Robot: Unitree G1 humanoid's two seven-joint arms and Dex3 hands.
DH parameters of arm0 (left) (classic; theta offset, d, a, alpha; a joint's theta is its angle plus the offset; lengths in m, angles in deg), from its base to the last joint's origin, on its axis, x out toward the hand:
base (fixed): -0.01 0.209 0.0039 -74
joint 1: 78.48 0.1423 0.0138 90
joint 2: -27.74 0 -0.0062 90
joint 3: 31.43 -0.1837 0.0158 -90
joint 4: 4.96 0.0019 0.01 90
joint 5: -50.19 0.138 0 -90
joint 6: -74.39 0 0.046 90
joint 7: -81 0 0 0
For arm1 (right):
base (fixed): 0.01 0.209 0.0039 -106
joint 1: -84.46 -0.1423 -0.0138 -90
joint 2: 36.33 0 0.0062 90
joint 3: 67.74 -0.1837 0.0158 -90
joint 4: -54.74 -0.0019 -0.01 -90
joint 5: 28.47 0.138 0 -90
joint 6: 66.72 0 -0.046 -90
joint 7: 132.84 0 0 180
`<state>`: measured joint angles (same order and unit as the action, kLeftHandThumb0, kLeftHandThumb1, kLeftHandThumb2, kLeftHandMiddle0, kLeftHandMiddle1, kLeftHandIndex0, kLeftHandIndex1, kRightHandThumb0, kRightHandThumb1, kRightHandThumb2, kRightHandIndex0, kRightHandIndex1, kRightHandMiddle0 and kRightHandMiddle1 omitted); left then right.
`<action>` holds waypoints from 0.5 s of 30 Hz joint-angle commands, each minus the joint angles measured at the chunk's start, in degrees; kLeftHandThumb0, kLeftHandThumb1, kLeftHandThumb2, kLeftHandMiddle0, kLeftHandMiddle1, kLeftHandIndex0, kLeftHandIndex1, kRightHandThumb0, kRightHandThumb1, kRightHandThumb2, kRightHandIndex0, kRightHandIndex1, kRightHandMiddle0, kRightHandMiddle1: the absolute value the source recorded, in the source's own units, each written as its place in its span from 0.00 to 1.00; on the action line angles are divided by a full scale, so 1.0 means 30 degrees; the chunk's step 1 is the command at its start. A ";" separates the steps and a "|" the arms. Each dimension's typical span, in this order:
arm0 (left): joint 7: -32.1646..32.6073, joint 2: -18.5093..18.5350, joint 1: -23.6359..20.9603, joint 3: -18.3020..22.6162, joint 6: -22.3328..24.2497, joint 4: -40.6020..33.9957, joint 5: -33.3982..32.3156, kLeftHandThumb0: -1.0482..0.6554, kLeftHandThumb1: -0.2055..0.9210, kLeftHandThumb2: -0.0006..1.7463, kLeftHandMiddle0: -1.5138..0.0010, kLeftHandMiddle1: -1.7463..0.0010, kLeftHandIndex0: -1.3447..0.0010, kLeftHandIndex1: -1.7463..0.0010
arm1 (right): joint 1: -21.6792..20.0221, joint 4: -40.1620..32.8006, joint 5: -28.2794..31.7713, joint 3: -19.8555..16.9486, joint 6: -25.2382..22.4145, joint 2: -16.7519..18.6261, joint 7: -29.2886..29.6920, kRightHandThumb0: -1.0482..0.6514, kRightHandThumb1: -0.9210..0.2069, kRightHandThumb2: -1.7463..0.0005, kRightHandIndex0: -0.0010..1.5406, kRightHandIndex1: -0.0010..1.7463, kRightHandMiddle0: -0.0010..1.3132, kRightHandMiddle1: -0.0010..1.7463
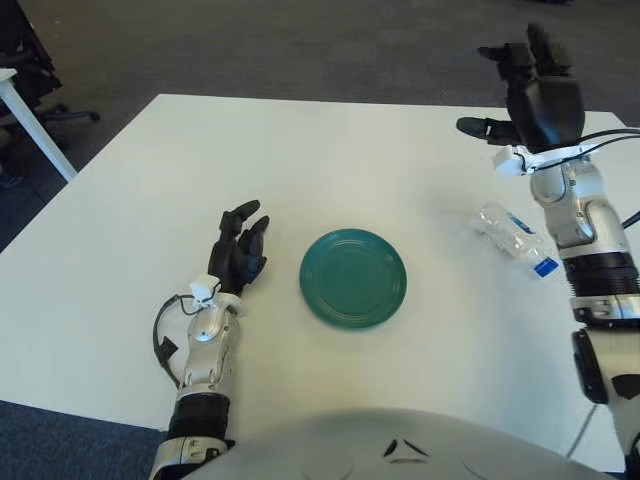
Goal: Put the bottle into the plate.
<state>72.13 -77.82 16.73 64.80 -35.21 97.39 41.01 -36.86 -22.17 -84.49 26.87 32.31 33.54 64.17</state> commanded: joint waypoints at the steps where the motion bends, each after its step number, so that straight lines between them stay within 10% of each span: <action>1: -0.0411 0.0258 0.0327 0.0099 0.0359 0.0573 -0.0266 0.24 1.00 0.29 0.73 0.81 0.95 0.41 | 0.1466 -0.0453 -0.1194 0.0350 -0.1040 -0.0945 0.0299 0.00 0.00 0.69 0.01 0.00 0.00 0.03; 8: -0.1051 0.0655 0.0134 0.0408 -0.0032 0.1082 -0.0689 0.24 1.00 0.30 0.74 0.81 0.97 0.41 | 0.3291 -0.0402 0.0436 -0.0665 -0.1363 -0.3048 -0.2015 0.00 0.00 0.68 0.00 0.00 0.00 0.00; 15: -0.1815 0.0953 0.0045 0.0945 0.0213 0.1395 -0.1621 0.24 1.00 0.29 0.74 0.80 0.95 0.41 | 0.4931 -0.2995 0.2436 -0.1292 -0.2451 -0.2763 -0.4826 0.00 0.00 0.66 0.00 0.00 0.00 0.00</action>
<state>67.55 -75.77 16.18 66.65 -36.30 99.73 37.34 -24.10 -27.47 -79.02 23.51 25.78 25.06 52.21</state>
